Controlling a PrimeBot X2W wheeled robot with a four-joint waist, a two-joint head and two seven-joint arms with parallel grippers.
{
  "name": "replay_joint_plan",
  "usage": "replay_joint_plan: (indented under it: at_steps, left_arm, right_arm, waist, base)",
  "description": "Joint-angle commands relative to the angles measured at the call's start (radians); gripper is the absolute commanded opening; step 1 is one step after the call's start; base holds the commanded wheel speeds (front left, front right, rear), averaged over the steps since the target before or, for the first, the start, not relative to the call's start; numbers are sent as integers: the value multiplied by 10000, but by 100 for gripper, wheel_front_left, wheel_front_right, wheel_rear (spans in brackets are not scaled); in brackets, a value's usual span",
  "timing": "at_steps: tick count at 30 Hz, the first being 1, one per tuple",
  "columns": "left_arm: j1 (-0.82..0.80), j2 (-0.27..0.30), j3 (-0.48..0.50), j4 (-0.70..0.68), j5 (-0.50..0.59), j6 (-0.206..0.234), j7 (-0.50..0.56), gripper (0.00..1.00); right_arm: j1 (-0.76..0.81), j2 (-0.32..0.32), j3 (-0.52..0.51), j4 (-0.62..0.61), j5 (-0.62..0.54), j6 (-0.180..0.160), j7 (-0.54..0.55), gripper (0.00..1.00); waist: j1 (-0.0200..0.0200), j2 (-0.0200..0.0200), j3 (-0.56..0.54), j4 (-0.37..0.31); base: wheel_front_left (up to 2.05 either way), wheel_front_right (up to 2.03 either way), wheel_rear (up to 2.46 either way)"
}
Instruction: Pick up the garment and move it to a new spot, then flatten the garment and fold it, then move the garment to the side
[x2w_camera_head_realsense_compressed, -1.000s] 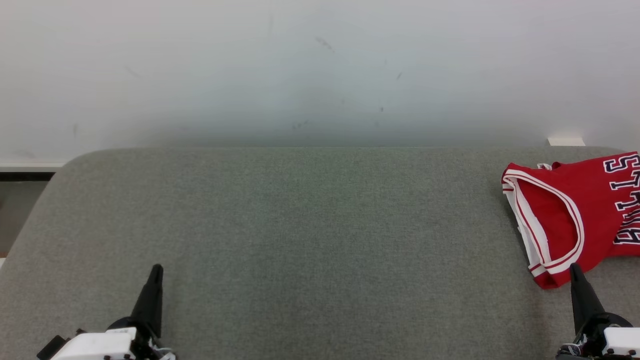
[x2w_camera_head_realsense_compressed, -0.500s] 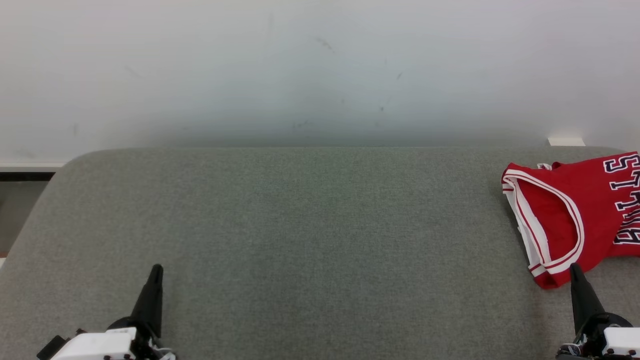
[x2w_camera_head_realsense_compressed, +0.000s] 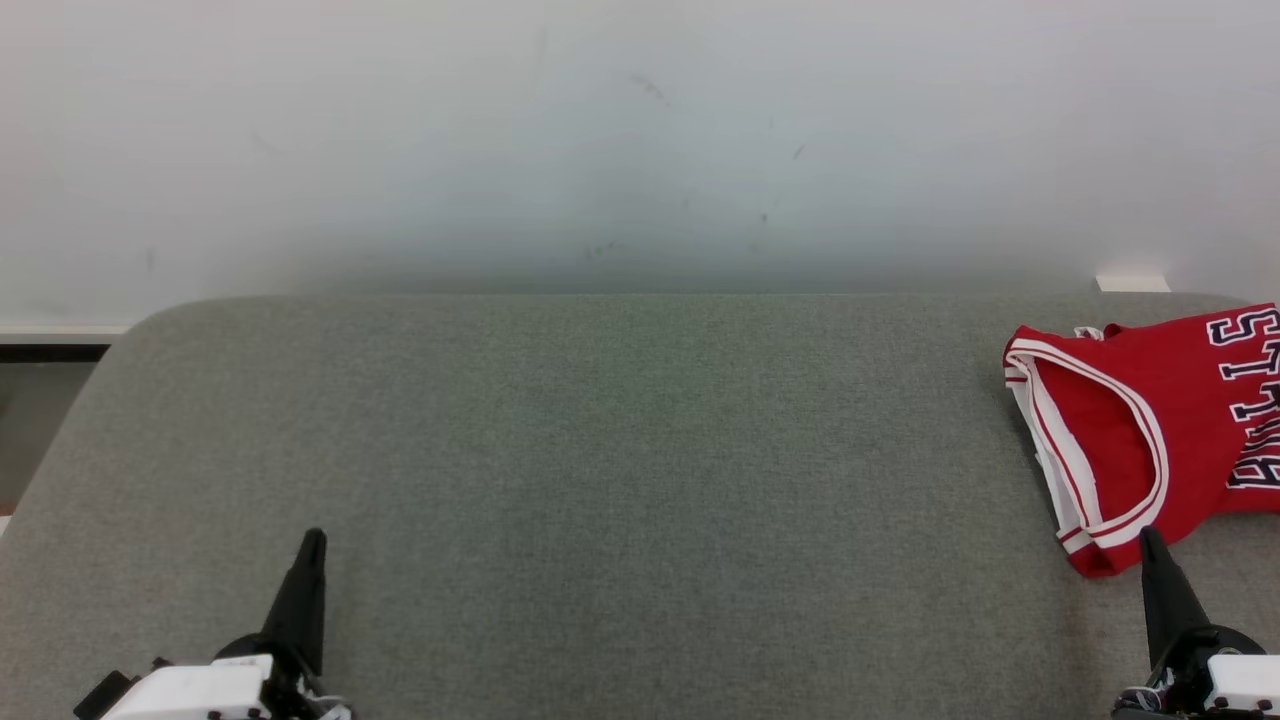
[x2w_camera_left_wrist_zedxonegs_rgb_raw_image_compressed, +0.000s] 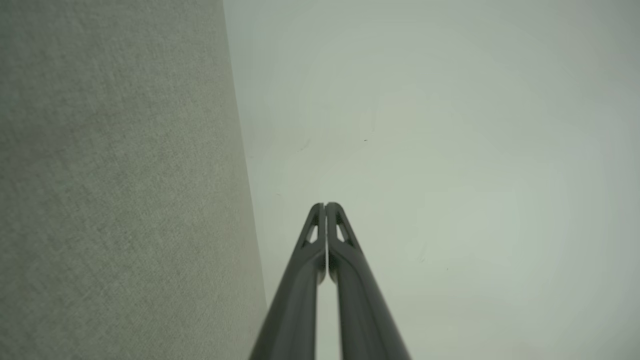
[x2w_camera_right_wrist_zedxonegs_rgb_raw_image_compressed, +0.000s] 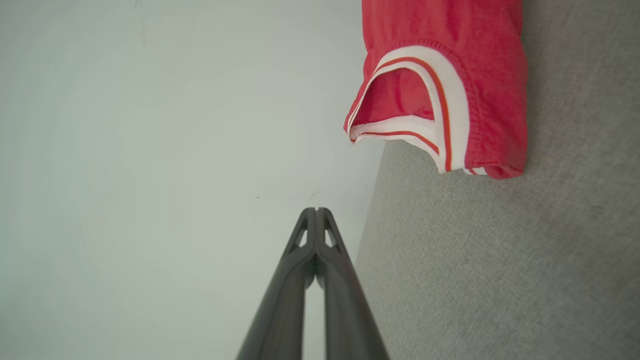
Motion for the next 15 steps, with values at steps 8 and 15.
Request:
replay_joint_plan:
  at_steps: [8, 15]
  left_arm:
    - [-40, 66, 21, -35, -121, -49, 48, 0]
    - [-39, 66, 21, -35, -119, -49, 49, 0]
  right_arm:
    - [-68, -6, -43, -44, 7, -21, 46, 0]
    - [-68, -6, -43, -44, 7, -21, 46, 0]
  waist:
    - [0, 0, 0, 0]
    - [0, 0, 0, 0]
  base:
    - [0, 0, 0]
    - [0, 0, 0]
